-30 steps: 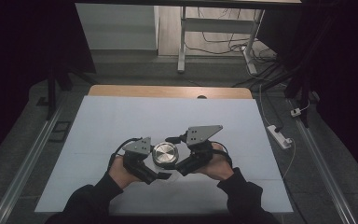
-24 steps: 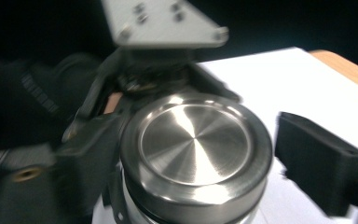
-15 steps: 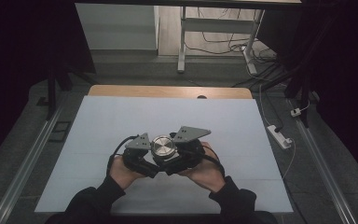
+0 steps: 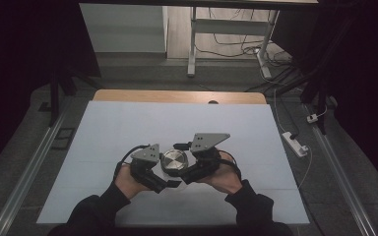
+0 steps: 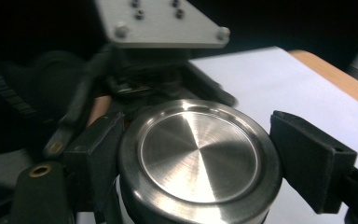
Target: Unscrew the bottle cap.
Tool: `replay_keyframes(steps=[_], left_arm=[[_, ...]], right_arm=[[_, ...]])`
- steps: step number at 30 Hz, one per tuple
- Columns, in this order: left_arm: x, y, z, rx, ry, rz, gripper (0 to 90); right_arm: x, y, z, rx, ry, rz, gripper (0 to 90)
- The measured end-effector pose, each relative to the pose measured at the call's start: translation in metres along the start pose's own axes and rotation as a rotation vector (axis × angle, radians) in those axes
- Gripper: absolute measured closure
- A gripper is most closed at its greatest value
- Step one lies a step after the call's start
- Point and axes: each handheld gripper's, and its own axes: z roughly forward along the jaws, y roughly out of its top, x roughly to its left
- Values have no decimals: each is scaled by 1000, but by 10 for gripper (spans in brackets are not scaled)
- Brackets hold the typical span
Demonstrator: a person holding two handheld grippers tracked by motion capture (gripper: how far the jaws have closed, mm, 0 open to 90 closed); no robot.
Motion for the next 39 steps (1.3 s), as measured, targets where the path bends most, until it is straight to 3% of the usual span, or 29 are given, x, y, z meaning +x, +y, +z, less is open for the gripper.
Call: replay_keyframes(steps=[1,3,6,8,10,13,14,15,17,21,22,26,39], left_arm=[[-1,0,1,-2,-4,3,161],[0,1,1,-5,3,-6,161],[1,0,0,-3,33,-17,161],[3,-1,-2,-4,83,-49,161],[4,-2,-2,-7,108,-70,161],[4,-1,-2,-1,126,-73,161],[3,-1,-1,0,129,-73,161],[1,0,0,6,136,-70,161],[0,0,0,10,136,-64,161],[1,0,-1,11,112,-49,161],[1,0,-1,15,82,-34,161],[1,1,-2,18,51,-20,161],[1,1,-4,6,-49,40,161]], right_arm=[[-3,-2,-2,-11,38,2,194],[-6,-3,-3,-13,57,18,185],[-6,2,-4,15,-7,61,99],[-4,5,-6,32,-24,100,43],[0,7,-4,47,-30,128,16],[10,9,5,68,-150,82,57],[10,9,5,68,-150,82,57],[14,6,12,59,-213,74,99],[16,4,15,64,-255,52,171],[13,2,13,47,-219,60,178],[10,1,11,40,-166,38,179],[6,0,7,36,-95,20,180],[4,1,0,16,23,-26,182]])
